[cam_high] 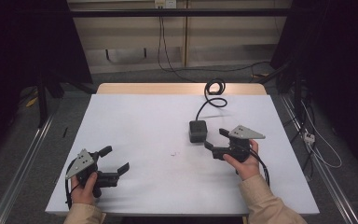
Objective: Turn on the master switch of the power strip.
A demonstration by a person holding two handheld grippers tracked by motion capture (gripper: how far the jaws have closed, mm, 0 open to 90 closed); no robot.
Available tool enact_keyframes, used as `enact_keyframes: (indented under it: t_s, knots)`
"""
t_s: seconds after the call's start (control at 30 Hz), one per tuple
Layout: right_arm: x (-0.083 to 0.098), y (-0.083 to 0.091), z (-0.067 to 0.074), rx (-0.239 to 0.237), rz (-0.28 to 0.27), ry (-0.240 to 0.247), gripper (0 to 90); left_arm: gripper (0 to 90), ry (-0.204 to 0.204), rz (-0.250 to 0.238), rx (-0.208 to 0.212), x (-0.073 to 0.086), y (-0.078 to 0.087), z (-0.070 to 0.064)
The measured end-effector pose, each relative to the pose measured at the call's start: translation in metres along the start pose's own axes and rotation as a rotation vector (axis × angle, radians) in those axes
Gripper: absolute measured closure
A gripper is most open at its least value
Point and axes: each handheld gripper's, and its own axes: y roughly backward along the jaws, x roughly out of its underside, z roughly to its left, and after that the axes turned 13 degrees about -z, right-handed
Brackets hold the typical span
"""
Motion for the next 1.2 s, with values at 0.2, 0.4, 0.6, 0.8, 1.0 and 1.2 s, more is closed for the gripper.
enact_keyframes:
  t_s: [0.2, 0.4, 0.6, 0.8, 1.0, 1.2]
  knots:
    - [0.001, 0.007, 0.0, -0.003, 0.001, 0.007, 18.4, 2.3, -0.002, -0.001, 0.001, 0.0, 0.0, 0.0]
    - [0.004, 0.015, -0.001, 0.001, 0.002, 0.012, 18.4, 2.3, 0.002, 0.0, 0.0, 0.0, -0.001, -0.001]
    - [0.005, 0.026, -0.004, 0.006, -0.004, 0.012, 18.6, 2.3, 0.001, 0.001, -0.001, 0.0, -0.001, -0.001]
    - [0.009, 0.036, -0.007, 0.017, 0.005, 0.009, 18.6, 2.3, -0.004, 0.002, 0.003, -0.001, -0.001, -0.001]
    - [0.012, 0.045, -0.009, 0.015, 0.003, 0.009, 18.6, 2.3, -0.002, 0.005, 0.001, 0.0, -0.002, -0.002]
    - [0.014, 0.054, -0.01, 0.015, 0.009, 0.013, 18.6, 2.3, -0.002, 0.005, 0.001, 0.0, -0.002, -0.002]
